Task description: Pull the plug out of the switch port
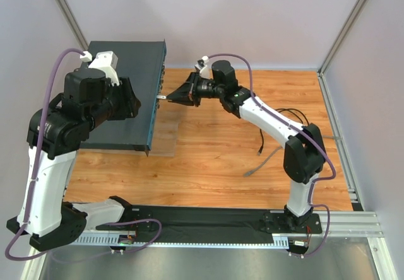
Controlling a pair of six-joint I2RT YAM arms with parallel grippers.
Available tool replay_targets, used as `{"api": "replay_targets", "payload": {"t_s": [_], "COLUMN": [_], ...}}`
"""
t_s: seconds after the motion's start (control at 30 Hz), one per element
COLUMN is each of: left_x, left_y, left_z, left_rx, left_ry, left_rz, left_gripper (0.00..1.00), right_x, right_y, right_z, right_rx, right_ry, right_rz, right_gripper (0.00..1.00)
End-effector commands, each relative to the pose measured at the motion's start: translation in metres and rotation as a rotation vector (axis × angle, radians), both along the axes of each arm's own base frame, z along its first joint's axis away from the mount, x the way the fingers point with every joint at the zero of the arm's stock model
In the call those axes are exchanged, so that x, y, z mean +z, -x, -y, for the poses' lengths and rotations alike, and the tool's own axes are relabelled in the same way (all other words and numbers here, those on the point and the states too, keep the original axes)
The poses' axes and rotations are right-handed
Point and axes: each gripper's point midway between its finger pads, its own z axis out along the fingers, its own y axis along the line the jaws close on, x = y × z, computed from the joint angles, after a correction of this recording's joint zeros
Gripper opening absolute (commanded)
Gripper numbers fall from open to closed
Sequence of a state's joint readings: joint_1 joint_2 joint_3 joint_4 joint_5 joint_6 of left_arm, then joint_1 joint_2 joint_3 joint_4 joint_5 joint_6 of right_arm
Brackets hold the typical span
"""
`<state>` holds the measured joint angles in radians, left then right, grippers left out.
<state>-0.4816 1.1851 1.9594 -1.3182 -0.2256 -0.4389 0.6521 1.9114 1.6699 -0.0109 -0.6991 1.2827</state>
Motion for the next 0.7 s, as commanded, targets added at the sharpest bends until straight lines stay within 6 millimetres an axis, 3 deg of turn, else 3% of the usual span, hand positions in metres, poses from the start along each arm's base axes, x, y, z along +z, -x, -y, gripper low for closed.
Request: {"api": "replay_targets", "payload": {"t_s": [0.0, 0.03, 0.1, 0.17, 0.2, 0.23, 0.3, 0.37, 0.53, 0.67], "left_x": [0.013, 0.014, 0.014, 0.013, 0.012, 0.011, 0.009, 0.009, 0.008, 0.004], "left_y": [-0.005, -0.005, -0.007, -0.008, -0.009, -0.009, -0.010, -0.010, -0.010, -0.011], "left_z": [-0.001, -0.001, 0.000, 0.003, 0.004, 0.006, 0.007, 0.008, 0.015, 0.023], "left_rx": [-0.004, 0.000, 0.002, -0.007, -0.009, -0.016, -0.019, -0.024, -0.055, -0.077], "left_ry": [0.002, 0.005, 0.006, 0.012, 0.013, 0.017, 0.018, 0.022, 0.037, 0.057], "left_rz": [0.047, 0.052, 0.051, 0.045, 0.040, 0.035, 0.027, 0.027, 0.017, 0.001], "left_gripper": [0.57, 0.57, 0.57, 0.57, 0.57, 0.57, 0.57, 0.57, 0.57, 0.57], "right_x": [0.028, 0.016, 0.022, 0.008, 0.014, -0.011, -0.023, -0.071, -0.149, -0.184], "right_y": [0.014, 0.018, 0.022, 0.021, 0.025, 0.029, 0.028, 0.030, 0.057, 0.062], "right_z": [0.036, 0.042, 0.061, 0.082, 0.095, 0.109, 0.145, 0.189, 0.268, 0.318], "right_rx": [-0.012, -0.008, -0.026, -0.056, -0.074, -0.095, -0.142, -0.207, -0.224, -0.326], "right_ry": [-0.026, -0.004, 0.007, 0.064, 0.082, 0.159, 0.236, 0.368, 0.589, 0.620], "right_rz": [0.056, 0.032, 0.072, 0.079, 0.108, 0.043, 0.097, -0.016, -0.161, -0.248], "right_gripper": [0.00, 0.00, 0.00, 0.00, 0.00, 0.00, 0.00, 0.00, 0.00, 0.00]}}
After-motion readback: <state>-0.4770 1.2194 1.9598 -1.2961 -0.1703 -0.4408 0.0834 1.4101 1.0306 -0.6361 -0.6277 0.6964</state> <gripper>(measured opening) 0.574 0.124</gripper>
